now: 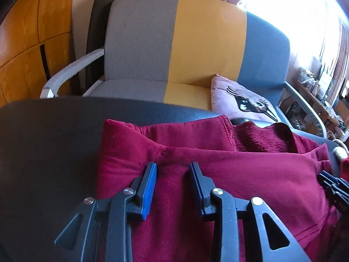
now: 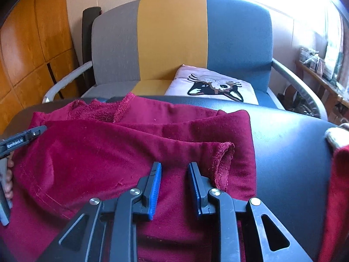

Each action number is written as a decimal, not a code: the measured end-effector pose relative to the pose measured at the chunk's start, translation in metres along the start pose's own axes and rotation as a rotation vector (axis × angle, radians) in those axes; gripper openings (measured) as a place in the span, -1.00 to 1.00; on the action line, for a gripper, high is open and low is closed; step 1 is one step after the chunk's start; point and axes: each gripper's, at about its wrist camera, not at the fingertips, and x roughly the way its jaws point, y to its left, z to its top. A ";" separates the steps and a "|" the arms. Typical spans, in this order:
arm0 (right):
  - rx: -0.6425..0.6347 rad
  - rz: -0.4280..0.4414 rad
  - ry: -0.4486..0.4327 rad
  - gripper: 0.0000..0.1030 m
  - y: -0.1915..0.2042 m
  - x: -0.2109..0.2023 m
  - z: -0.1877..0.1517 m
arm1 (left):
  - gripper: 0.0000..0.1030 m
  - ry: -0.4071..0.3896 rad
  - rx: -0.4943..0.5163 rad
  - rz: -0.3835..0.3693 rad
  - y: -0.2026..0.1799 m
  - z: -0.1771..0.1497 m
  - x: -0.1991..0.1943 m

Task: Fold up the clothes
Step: 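Open the right gripper and lift it off the folded sweatshirt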

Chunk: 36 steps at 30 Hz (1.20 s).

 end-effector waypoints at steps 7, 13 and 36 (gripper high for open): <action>0.027 0.031 -0.003 -0.48 -0.006 0.009 0.010 | -0.33 -0.009 0.006 0.022 -0.001 0.006 0.001; 0.014 0.065 0.034 -0.26 -0.006 -0.005 0.010 | -0.33 -0.015 -0.028 0.017 0.010 -0.017 -0.042; 0.206 0.233 0.105 0.17 -0.067 -0.179 -0.181 | -0.32 0.027 -0.173 -0.081 0.079 -0.226 -0.209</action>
